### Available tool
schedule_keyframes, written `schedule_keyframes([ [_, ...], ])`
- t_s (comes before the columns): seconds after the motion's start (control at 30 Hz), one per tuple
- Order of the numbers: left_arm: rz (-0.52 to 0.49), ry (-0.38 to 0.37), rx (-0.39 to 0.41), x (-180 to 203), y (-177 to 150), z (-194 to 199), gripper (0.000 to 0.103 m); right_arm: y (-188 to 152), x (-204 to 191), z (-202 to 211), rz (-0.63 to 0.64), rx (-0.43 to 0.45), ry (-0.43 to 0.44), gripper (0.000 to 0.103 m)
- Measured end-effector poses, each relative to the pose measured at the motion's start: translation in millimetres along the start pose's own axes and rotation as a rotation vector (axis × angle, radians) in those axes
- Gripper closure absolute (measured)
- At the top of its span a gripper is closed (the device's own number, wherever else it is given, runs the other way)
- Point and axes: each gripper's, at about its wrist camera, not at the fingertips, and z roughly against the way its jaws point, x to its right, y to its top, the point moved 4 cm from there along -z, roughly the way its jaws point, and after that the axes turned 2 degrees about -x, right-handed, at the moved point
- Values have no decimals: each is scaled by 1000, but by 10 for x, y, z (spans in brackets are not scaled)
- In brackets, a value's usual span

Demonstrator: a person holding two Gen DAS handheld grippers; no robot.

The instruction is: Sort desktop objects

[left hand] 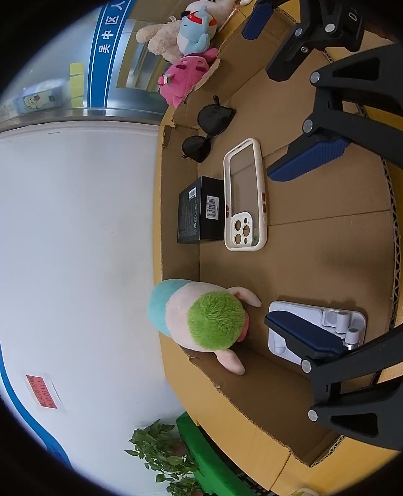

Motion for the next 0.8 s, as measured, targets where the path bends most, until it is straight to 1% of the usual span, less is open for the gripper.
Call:
schedule_keyframes([
  [0.17, 4, 9, -9, -8, -8, -22, 14, -5, -6, -5, 1, -4, 5, 0],
  [0.8, 2, 6, -8, -4, -11, -22, 14, 3, -14, -5, 3, -1, 6, 0],
])
